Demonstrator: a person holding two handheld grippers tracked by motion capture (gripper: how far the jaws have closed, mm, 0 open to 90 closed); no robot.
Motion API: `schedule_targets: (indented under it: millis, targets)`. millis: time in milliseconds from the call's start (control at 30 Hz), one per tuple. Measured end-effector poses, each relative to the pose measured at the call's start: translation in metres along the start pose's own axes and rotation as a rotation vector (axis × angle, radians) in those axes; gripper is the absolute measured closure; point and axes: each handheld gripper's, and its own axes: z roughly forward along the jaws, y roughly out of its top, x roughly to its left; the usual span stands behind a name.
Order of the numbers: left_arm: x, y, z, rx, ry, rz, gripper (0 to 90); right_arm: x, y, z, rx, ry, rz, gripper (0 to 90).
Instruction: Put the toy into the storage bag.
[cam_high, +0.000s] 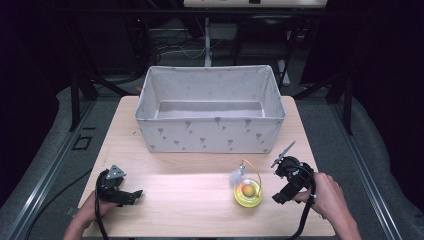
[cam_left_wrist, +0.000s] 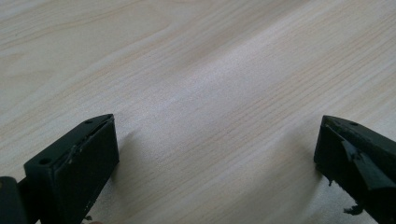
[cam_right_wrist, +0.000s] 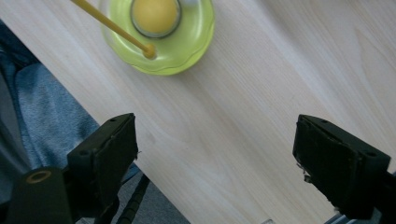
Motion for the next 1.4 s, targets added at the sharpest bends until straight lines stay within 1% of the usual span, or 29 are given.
schedule_targets:
  millis: [33, 67, 133, 200, 267, 367, 400, 467, 500, 600, 633, 667, 733, 767, 800, 833, 867, 900, 933, 967, 1000, 1033, 1133, 1167, 1233, 1267, 1300, 1333, 1400]
  targets:
    - [0.0, 0.0, 0.0, 0.0, 0.0, 0.0, 0.0, 0.003, 0.002, -0.001, -0.014, 0.013, -0.001, 12.9]
    - [0.0, 0.0, 0.0, 0.0, 0.0, -0.001, 0.0, 0.004, 0.003, -0.003, 0.003, -0.001, -0.019, 12.6]
    - [0.0, 0.0, 0.0, 0.0, 0.0, 0.0, 0.0, 0.007, 0.005, -0.004, -0.009, 0.001, -0.025, 11.7]
    - [0.0, 0.0, 0.0, 0.0, 0.0, -0.001, 0.0, 0.008, 0.006, -0.005, -0.008, 0.005, -0.029, 11.4]
    - [0.0, 0.0, 0.0, 0.0, 0.0, -0.001, 0.0, 0.013, 0.008, -0.008, -0.022, 0.011, -0.04, 10.1]
    - [0.0, 0.0, 0.0, 0.001, 0.001, -0.001, 0.0, 0.016, 0.011, -0.012, -0.021, 0.002, -0.054, 8.6]
    - [0.0, 0.0, 0.0, 0.001, 0.001, -0.002, 0.0, 0.017, 0.011, -0.013, -0.031, 0.013, -0.057, 8.3]
    - [0.0, 0.0, 0.0, 0.001, 0.001, -0.002, 0.0, 0.02, 0.013, -0.015, -0.038, 0.008, -0.064, 7.0]
    - [0.0, 0.0, 0.0, 0.001, 0.001, -0.002, 0.0, 0.021, 0.014, -0.014, -0.048, 0.018, -0.063, 6.5]
    - [0.0, 0.0, 0.0, 0.002, 0.001, -0.004, 0.0, 0.023, 0.017, -0.016, -0.041, 0.013, -0.075, 5.2]
    - [0.0, 0.0, 0.0, 0.004, 0.002, -0.003, 0.0, 0.026, 0.02, -0.017, -0.056, 0.023, -0.079, 4.0]
    - [0.0, 0.0, 0.0, 0.003, 0.002, -0.003, 0.0, 0.027, 0.022, -0.018, -0.046, 0.019, -0.089, 3.6]
    - [0.0, 0.0, 0.0, 0.003, 0.002, -0.003, 0.0, 0.029, 0.024, -0.018, -0.052, 0.021, -0.094, 3.6]
    - [0.0, 0.0, 0.0, 0.004, 0.002, -0.003, 0.0, 0.031, 0.027, -0.019, -0.048, 0.025, -0.106, 3.6]
    - [0.0, 0.0, 0.0, 0.005, 0.002, -0.003, 0.0, 0.033, 0.029, -0.019, -0.056, 0.025, -0.11, 3.9]
    - [-0.001, 0.0, 0.0, 0.004, 0.003, -0.003, 0.0, 0.036, 0.033, -0.019, -0.051, 0.028, -0.128, 5.1]
    - [-0.001, 0.0, 0.0, 0.004, 0.003, -0.003, 0.0, 0.036, 0.033, -0.019, -0.051, 0.028, -0.128, 5.1]
    - [-0.001, 0.0, 0.0, 0.004, 0.003, -0.004, 0.0, 0.037, 0.036, -0.02, -0.053, 0.03, -0.133, 6.2]
    - [-0.001, 0.0, 0.0, 0.004, 0.003, -0.004, 0.0, 0.04, 0.041, -0.021, -0.05, 0.025, -0.145, 11.8]
    - [-0.001, 0.0, 0.0, 0.004, 0.003, -0.004, 0.0, 0.04, 0.043, -0.022, -0.044, 0.024, -0.158, 13.6]
    - [-0.001, 0.0, 0.0, 0.005, 0.003, -0.004, 0.0, 0.04, 0.043, -0.022, -0.044, 0.024, -0.158, 13.6]
    - [-0.001, 0.0, 0.0, 0.003, 0.002, -0.004, 0.0, 0.042, 0.046, -0.023, -0.05, 0.035, -0.16, 15.6]
    - [-0.001, 0.0, 0.0, 0.004, 0.002, -0.003, 0.0, 0.043, 0.052, -0.024, -0.035, 0.024, -0.177, 23.4]
    - [-0.001, 0.0, 0.0, 0.003, 0.002, -0.003, 0.0, 0.044, 0.053, -0.024, -0.031, 0.024, -0.18, 28.3]
    - [0.0, 0.0, 0.0, 0.004, 0.001, -0.002, 0.0, 0.045, 0.059, -0.025, -0.008, 0.012, -0.201, 36.7]
    - [0.0, 0.0, 0.0, 0.004, 0.001, -0.002, 0.0, 0.045, 0.06, -0.025, -0.008, 0.008, -0.209, 40.2]
    - [-0.001, 0.0, 0.0, 0.004, 0.001, -0.002, 0.0, 0.045, 0.061, -0.026, 0.001, 0.006, -0.21, 45.0]
    - [-0.001, 0.0, 0.0, 0.003, 0.001, -0.002, 0.0, 0.045, 0.063, -0.026, 0.008, 0.009, -0.218, 46.6]
    - [-0.001, 0.0, 0.0, 0.003, 0.001, -0.003, 0.0, 0.045, 0.066, -0.027, 0.02, 0.004, -0.223, 53.0]
